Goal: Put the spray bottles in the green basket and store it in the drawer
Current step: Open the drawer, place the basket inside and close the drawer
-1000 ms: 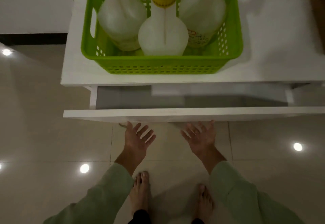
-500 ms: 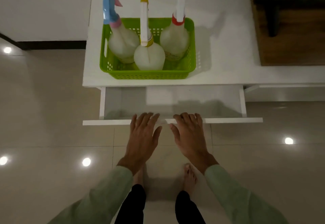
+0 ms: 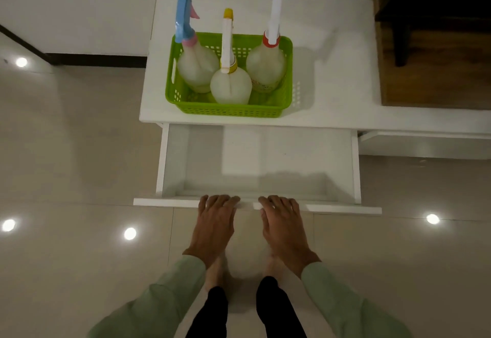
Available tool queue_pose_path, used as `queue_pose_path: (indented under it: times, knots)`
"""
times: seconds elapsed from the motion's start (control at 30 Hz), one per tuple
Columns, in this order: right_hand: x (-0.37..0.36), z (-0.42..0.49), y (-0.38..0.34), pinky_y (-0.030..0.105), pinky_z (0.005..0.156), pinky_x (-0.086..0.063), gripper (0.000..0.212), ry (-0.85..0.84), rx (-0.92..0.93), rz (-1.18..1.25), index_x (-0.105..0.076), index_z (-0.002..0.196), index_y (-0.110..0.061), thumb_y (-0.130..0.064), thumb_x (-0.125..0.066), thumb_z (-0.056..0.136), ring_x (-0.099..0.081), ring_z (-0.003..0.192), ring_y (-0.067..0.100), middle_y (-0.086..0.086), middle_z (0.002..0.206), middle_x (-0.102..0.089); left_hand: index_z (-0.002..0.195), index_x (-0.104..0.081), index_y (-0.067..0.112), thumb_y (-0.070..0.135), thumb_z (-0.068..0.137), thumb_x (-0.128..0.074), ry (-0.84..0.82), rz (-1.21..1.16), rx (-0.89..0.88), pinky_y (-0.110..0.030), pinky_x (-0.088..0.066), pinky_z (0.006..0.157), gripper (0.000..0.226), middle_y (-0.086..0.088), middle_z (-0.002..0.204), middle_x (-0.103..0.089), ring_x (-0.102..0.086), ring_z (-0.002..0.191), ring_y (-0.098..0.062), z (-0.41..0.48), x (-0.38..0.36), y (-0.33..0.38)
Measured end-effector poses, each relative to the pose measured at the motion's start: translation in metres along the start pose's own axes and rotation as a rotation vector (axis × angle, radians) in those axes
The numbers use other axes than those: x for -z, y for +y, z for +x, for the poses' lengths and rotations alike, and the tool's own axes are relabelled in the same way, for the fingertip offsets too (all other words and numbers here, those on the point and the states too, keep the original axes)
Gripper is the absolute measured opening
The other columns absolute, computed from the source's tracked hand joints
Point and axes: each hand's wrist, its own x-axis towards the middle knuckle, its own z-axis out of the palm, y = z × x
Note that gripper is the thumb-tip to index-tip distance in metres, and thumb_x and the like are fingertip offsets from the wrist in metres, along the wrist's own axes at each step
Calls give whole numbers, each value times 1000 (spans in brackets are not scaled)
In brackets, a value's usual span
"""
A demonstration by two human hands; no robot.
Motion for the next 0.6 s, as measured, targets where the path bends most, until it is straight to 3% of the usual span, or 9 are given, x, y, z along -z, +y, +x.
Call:
queue_pose_path:
  times: [0.27,0.43,0.6]
  knots:
    - [-25,-41,-5,45,98,-48,27,65,-24,-14,-71,116,-14,-10,-62,92,-66,103,27,3,109,-71,127,-64,20,11,96,-52,-11,-12,-8,-44,-35,114,34,0,124,-67,-59,122,-21,-41,-18,-9]
    - [-21,-54,-8,44,96,-47,25,-24,-36,-3,-70,116,-15,-12,-57,95,-66,103,27,3,110,-71,135,-55,27,15,100,-42,-101,9,-16,-33,-31,111,39,7,132,-62,-52,127,-14,-50,-15,-10]
    - [-16,-66,-13,39,101,-40,32,-133,-61,25,-66,124,-18,-13,-46,99,-63,108,25,1,114,-68,134,-57,24,8,97,-43,-202,-2,20,-35,-34,107,43,4,131,-65,-55,124,-20,-56,-9,-7]
